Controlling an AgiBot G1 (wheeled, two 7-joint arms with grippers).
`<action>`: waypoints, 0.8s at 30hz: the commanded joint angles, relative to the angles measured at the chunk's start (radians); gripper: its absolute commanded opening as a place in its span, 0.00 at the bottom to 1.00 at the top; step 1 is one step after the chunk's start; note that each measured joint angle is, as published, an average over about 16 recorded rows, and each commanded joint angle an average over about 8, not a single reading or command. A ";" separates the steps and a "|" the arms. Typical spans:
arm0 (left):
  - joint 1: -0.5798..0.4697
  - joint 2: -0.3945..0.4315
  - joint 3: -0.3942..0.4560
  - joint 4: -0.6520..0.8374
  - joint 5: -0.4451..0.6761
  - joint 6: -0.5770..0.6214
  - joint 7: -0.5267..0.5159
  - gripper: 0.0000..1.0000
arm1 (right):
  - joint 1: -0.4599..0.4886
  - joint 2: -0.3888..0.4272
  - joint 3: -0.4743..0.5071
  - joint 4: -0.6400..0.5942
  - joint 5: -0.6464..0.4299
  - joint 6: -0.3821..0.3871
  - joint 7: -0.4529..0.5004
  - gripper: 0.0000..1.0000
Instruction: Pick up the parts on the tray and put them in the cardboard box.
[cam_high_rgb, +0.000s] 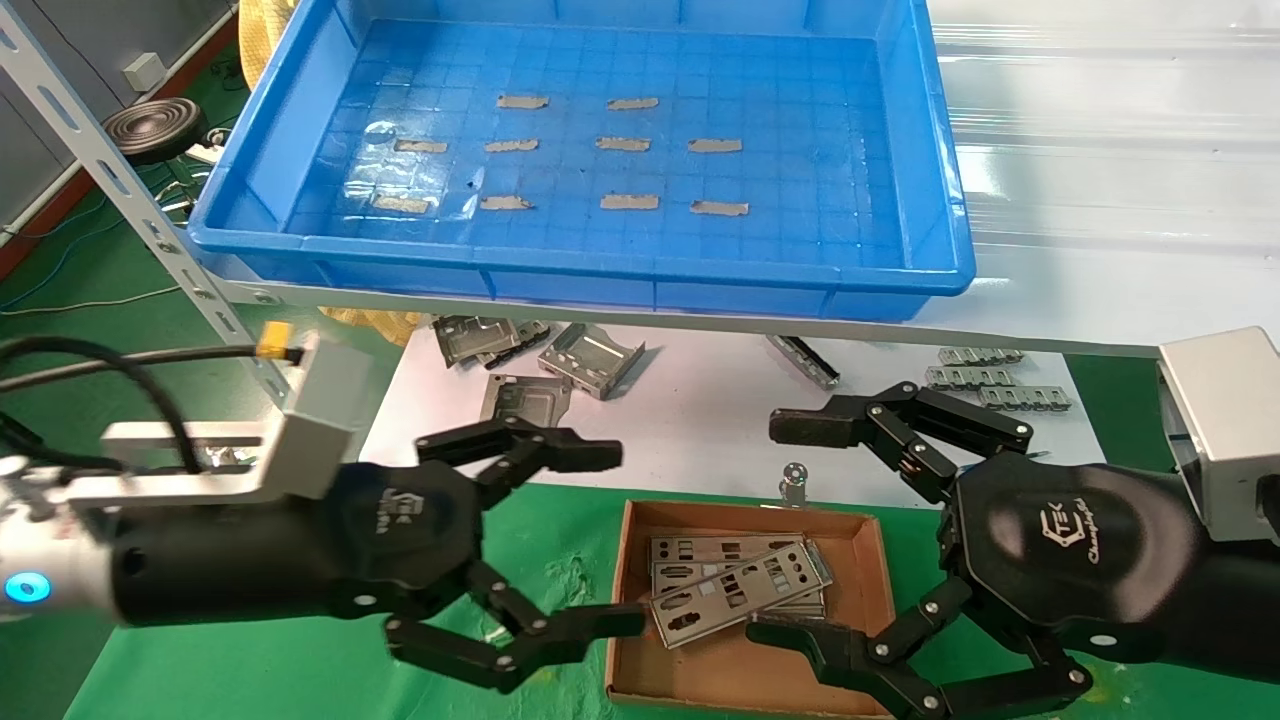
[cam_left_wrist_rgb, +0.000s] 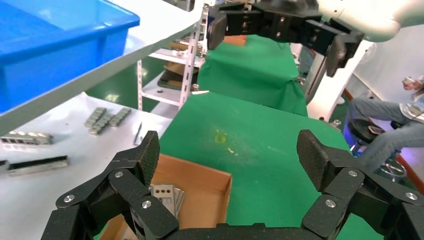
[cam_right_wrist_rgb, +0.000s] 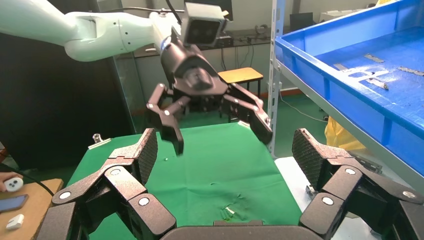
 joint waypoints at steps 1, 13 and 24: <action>0.015 -0.017 -0.023 -0.015 -0.006 0.005 0.000 1.00 | 0.000 0.000 0.000 0.000 0.000 0.000 0.000 1.00; 0.104 -0.118 -0.161 -0.109 -0.042 0.036 0.000 1.00 | 0.000 0.000 0.000 0.000 0.000 0.000 0.000 1.00; 0.180 -0.204 -0.279 -0.188 -0.073 0.062 0.001 1.00 | 0.000 0.000 0.000 0.000 0.000 0.000 0.000 1.00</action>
